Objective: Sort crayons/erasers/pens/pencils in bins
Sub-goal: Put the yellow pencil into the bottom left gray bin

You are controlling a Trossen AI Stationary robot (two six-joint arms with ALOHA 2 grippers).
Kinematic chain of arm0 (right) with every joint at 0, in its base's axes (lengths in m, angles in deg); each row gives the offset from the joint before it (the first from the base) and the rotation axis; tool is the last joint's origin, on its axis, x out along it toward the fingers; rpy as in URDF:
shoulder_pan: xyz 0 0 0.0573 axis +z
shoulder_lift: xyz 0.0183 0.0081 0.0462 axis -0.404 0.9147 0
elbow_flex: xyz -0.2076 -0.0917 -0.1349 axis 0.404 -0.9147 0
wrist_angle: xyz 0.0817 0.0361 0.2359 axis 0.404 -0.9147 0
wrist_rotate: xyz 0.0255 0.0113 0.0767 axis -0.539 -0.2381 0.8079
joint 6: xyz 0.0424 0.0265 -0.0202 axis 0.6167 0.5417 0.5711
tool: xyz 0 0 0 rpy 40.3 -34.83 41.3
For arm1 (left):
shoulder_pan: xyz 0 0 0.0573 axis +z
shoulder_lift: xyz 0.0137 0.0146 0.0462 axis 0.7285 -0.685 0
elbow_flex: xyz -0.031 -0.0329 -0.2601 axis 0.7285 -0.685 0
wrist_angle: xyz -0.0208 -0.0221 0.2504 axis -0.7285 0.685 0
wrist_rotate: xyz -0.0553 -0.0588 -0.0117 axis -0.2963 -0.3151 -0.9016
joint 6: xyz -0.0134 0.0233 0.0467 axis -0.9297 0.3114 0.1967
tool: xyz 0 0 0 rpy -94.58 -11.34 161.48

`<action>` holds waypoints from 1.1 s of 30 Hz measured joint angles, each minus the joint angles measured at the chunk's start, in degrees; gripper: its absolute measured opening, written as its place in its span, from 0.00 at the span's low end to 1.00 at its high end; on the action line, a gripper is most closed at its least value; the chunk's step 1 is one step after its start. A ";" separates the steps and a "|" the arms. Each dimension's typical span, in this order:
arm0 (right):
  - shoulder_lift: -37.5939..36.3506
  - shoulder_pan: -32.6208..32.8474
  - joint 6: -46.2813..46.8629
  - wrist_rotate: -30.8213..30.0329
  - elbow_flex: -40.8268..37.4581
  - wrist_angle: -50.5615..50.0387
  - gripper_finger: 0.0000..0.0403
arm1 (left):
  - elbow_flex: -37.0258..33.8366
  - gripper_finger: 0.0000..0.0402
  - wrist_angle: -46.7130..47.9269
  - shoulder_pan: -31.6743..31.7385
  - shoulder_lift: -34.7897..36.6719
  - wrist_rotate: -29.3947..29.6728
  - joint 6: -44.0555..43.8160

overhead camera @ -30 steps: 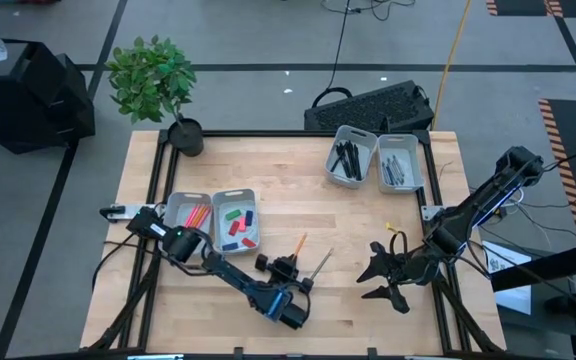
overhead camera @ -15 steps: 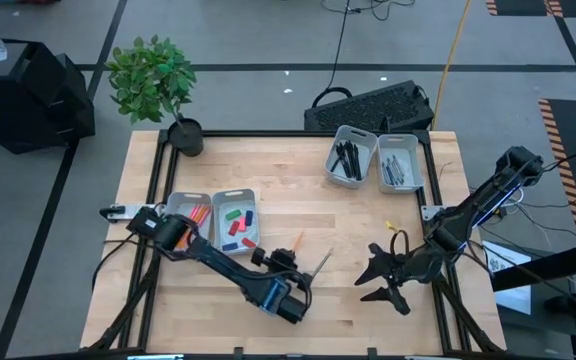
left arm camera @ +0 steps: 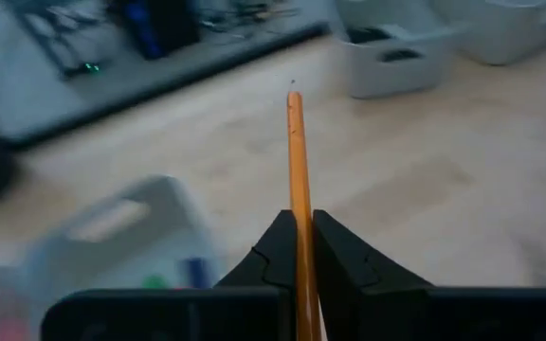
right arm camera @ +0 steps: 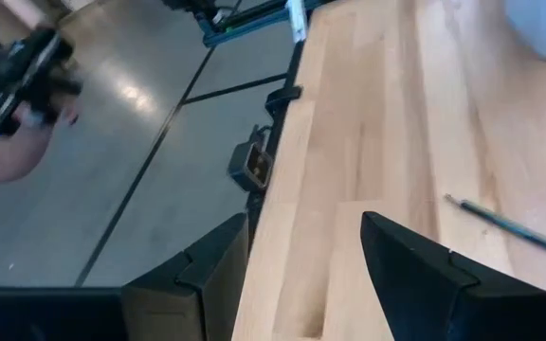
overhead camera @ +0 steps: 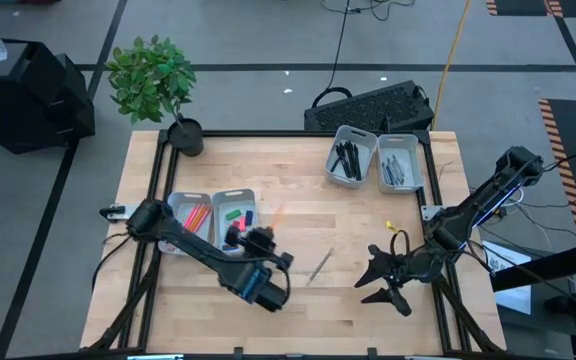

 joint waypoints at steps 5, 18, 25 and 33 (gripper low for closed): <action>0.00 0.04 0.06 0.51 -0.01 -0.15 0.50 | -3.92 0.06 5.91 0.20 4.13 -0.29 -1.84; 0.00 1.01 4.59 0.08 -0.04 -0.92 0.50 | -42.07 0.07 6.50 -0.24 27.76 -10.54 -21.87; 0.00 -2.01 4.16 -5.95 -0.04 -0.89 0.50 | -57.98 0.05 -2.56 2.52 38.07 -16.25 -22.25; 0.00 -7.10 4.66 -5.85 -0.04 -0.21 0.50 | -59.56 0.06 -5.63 7.88 38.96 -19.22 -17.17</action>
